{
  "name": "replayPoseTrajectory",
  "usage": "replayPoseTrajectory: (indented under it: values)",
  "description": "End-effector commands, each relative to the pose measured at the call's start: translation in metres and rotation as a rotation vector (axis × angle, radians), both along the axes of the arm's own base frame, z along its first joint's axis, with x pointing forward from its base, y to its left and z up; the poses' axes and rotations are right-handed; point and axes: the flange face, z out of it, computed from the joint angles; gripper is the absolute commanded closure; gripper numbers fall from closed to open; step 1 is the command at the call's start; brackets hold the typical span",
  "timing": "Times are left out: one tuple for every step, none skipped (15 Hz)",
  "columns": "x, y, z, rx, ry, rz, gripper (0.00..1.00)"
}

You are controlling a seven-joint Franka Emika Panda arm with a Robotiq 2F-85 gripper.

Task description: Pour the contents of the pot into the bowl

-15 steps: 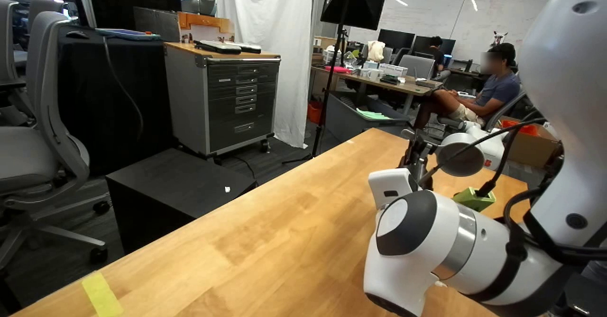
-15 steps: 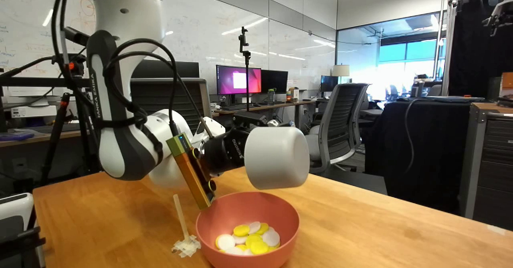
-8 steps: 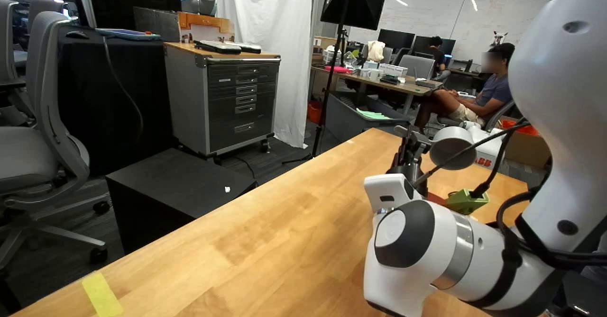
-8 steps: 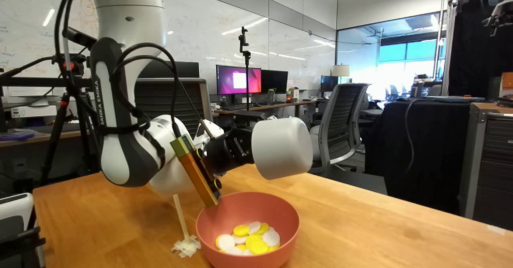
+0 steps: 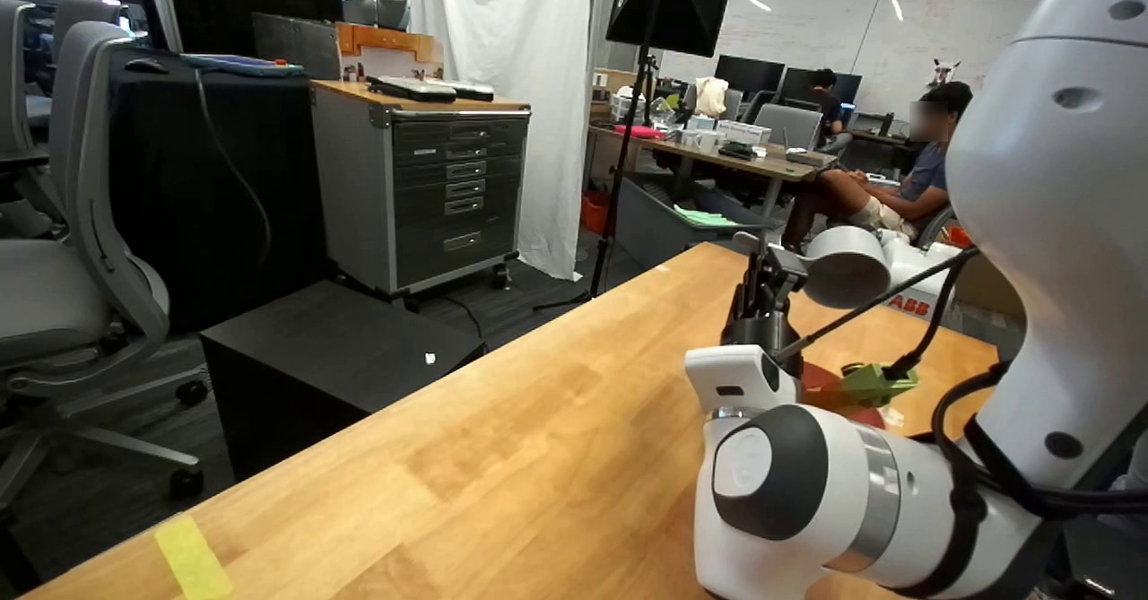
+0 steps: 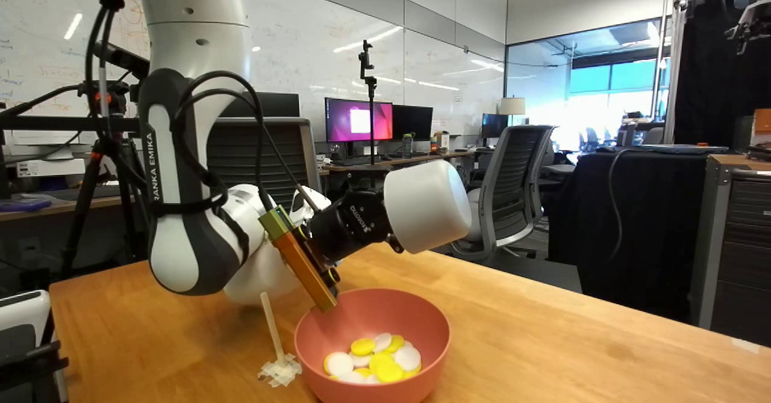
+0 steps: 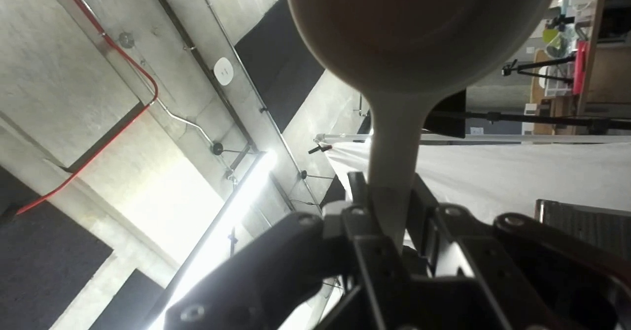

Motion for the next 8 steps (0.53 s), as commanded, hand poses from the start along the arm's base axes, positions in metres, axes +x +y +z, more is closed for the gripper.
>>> replayPoseTrajectory:
  values:
    - [0.0039,0.0027,0.0014,-0.074,-0.036,0.035,0.92]
    - [0.0039,0.0029,0.0011,-0.081,-0.038,0.041,0.92]
    - [0.0038,0.0032,0.0008,-0.084,-0.039,0.045,0.92]
    - [0.0035,0.0036,0.0004,-0.083,-0.037,0.043,0.92]
    - [0.0028,0.0039,0.0,-0.076,-0.033,0.034,0.92]
    - [0.0017,0.0052,0.0005,-0.063,-0.023,0.019,0.92]
    - [0.0012,0.0067,0.001,-0.052,-0.015,0.011,0.92]
    - [0.001,0.0087,0.0029,-0.043,-0.008,0.005,0.92]
